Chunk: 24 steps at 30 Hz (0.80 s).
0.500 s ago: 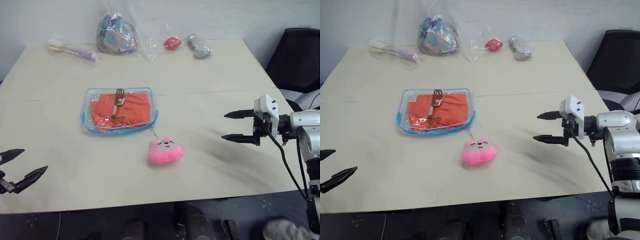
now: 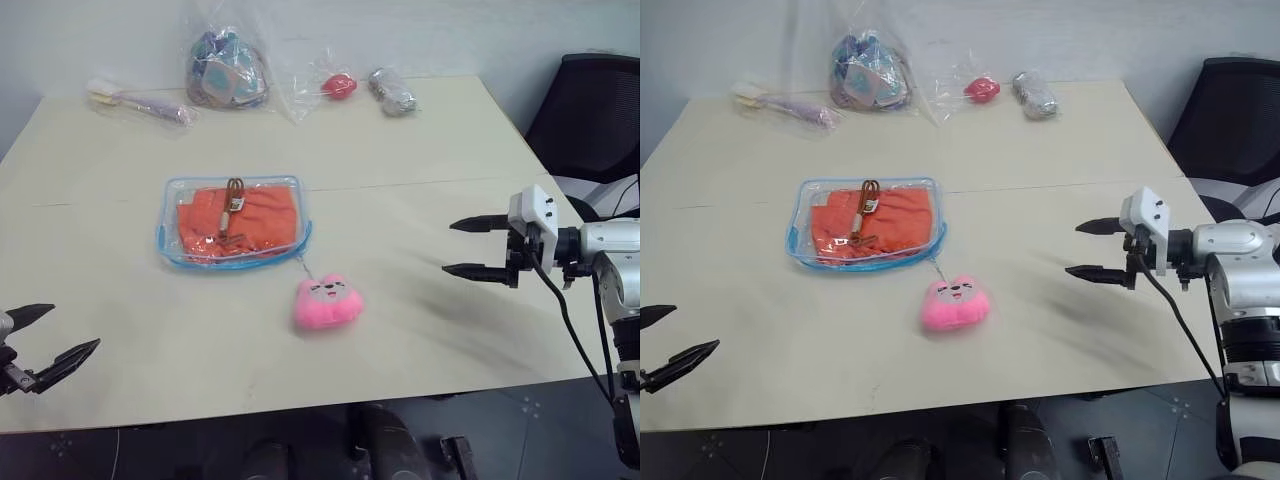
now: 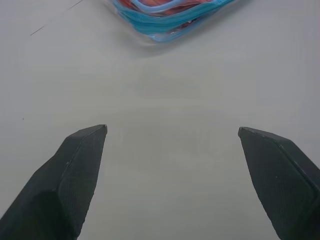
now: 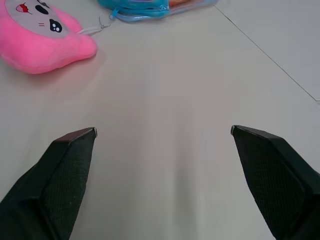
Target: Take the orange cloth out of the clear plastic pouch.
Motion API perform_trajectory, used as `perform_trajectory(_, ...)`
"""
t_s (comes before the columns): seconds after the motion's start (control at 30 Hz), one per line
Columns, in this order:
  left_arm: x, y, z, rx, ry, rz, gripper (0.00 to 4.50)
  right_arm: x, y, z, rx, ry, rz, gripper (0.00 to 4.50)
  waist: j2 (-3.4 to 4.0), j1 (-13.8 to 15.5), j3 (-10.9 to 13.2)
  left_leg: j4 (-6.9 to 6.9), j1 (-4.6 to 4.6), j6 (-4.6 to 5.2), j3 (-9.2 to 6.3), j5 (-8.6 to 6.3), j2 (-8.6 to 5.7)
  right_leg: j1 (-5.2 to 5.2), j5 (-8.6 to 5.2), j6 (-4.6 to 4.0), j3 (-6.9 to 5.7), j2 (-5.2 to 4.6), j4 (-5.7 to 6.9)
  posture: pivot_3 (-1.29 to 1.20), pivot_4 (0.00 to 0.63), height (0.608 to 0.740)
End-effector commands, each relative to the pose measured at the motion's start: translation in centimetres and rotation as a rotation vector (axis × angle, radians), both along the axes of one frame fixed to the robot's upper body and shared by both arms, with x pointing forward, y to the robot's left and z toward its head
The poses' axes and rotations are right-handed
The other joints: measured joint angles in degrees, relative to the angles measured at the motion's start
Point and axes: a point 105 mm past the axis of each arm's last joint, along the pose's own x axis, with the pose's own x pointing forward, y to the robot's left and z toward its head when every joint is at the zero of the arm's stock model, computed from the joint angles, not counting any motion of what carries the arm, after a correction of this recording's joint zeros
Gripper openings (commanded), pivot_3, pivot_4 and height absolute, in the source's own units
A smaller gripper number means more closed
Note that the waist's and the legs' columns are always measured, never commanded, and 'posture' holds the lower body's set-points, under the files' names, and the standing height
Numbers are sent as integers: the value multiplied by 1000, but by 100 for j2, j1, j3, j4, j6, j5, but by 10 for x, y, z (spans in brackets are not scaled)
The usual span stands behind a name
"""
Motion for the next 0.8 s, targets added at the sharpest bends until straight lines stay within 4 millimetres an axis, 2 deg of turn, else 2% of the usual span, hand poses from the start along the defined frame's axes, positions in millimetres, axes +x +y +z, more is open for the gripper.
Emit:
perform_trajectory(0.03,0,-1,4,1,-17,7,4482,-1,1,12,22,-52,0,4500,0,1,0,0,0,-1,0,0,1,0,0,0,0,1,0,0,150,740)
perform_trajectory(0.63,1,-3,7,-24,-37,17,4482,-1,2,10,42,-19,-18,4500,0,1,0,2,0,-2,0,0,2,0,-1,-2,-1,2,3,0,150,740)
perform_trajectory(0.8,12,-4,17,-75,-98,45,4482,5,8,15,72,-76,-43,4500,0,9,0,2,1,-5,0,1,2,0,-1,-2,-1,3,5,0,150,740)
